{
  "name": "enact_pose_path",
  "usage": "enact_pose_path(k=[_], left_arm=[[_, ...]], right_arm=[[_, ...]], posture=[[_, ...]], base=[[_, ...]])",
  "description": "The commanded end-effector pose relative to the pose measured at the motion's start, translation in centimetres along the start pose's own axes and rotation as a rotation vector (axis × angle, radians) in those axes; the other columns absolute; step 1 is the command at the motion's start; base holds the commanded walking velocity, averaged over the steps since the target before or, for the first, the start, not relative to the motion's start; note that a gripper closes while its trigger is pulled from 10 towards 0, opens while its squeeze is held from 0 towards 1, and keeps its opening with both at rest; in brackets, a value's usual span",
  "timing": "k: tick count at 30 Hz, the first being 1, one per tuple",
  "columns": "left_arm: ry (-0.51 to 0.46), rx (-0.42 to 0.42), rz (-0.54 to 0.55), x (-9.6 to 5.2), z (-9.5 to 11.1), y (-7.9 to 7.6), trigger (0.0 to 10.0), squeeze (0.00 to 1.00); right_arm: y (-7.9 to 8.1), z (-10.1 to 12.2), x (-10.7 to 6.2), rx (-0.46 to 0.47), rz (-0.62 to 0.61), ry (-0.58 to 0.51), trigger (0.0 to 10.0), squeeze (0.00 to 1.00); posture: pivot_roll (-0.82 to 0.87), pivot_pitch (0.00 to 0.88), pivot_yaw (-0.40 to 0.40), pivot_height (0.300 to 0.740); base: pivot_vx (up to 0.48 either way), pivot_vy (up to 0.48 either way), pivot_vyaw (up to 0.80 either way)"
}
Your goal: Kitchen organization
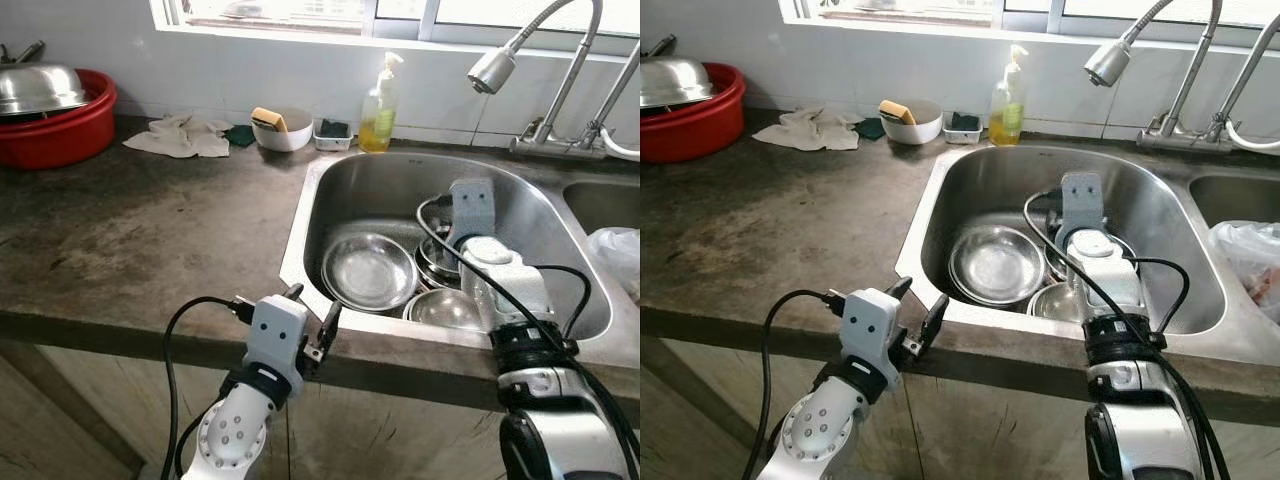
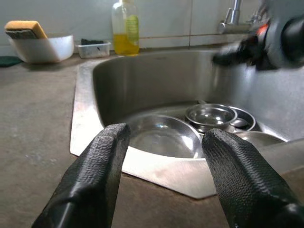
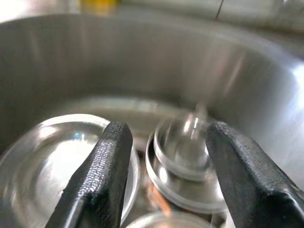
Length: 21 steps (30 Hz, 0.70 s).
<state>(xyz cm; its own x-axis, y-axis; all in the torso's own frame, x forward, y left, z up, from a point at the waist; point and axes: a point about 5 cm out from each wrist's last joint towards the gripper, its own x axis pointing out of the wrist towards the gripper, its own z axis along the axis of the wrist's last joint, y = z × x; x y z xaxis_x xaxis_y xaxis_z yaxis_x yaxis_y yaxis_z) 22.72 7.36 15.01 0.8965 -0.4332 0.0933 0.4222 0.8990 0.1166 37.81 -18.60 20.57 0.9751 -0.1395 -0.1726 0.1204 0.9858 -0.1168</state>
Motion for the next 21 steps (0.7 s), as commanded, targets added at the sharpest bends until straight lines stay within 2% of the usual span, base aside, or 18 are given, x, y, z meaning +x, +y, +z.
enact_pose_path(k=[1, 3, 6, 7, 9, 10, 11, 13, 18, 21], left_arm=[[0.001, 0.013, 0.006, 0.1, 0.0, 0.1, 10.0, 0.0], [-0.001, 0.019, 0.015, 0.2, 0.0, 0.3, 10.0, 0.0], [-0.007, 0.029, 0.03, 0.5, 0.1, 0.7, 10.0, 0.0], [-0.007, 0.029, 0.03, 0.5, 0.1, 0.7, 10.0, 0.0], [-0.012, 0.031, 0.034, 0.5, 0.2, 0.9, 10.0, 0.0], [-0.012, 0.031, 0.034, 0.5, 0.2, 0.9, 10.0, 0.0], [-0.017, 0.031, 0.031, 0.4, 0.2, 1.1, 10.0, 0.0], [-0.017, 0.03, 0.029, 0.3, 0.1, 1.1, 10.0, 0.0], [-0.013, 0.026, 0.01, -0.5, -0.1, 1.1, 10.0, 0.0], [-0.001, 0.037, 0.016, -0.7, -0.3, 1.2, 10.0, 0.0]], right_arm=[[-0.2, 1.5, -0.6, 0.005, -0.017, -0.099, 10.0, 0.0], [0.0, 2.7, -1.9, 0.02, 0.004, -0.209, 10.0, 0.0], [0.6, 3.4, -5.0, 0.027, 0.069, -0.366, 10.0, 0.0], [0.6, 3.4, -5.0, 0.027, 0.069, -0.366, 10.0, 0.0], [0.8, 2.6, -6.6, 0.034, 0.098, -0.398, 10.0, 0.0], [0.8, 2.6, -6.6, 0.034, 0.098, -0.398, 10.0, 0.0], [0.9, 1.5, -7.8, 0.036, 0.113, -0.412, 10.0, 0.0], [1.0, 0.8, -8.4, 0.038, 0.119, -0.413, 10.0, 0.0], [1.9, -2.2, -11.5, 0.036, 0.186, -0.398, 10.0, 0.0], [2.2, -3.0, -12.4, 0.037, 0.201, -0.385, 10.0, 0.0]], posture=[[0.1, 0.063, -0.063, 0.74], [0.09, 0.054, -0.06, 0.74], [0.09, 0.043, -0.057, 0.74], [0.09, 0.043, -0.057, 0.74], [0.08, 0.039, -0.053, 0.74], [0.08, 0.039, -0.053, 0.74], [0.07, 0.027, -0.05, 0.74], [0.07, 0.025, -0.046, 0.74], [0.07, 0.009, -0.042, 0.74], [0.07, 0.005, -0.042, 0.74]], base=[[0.0, 0.0, 0.0], [0.0, 0.0, 0.0], [0.0, 0.0, 0.0], [0.0, 0.0, 0.0], [0.0, 0.0, 0.0], [0.0, 0.0, 0.0], [0.0, 0.0, 0.0], [0.0, 0.0, 0.0], [0.0, 0.0, 0.0], [0.0, 0.0, 0.0]])
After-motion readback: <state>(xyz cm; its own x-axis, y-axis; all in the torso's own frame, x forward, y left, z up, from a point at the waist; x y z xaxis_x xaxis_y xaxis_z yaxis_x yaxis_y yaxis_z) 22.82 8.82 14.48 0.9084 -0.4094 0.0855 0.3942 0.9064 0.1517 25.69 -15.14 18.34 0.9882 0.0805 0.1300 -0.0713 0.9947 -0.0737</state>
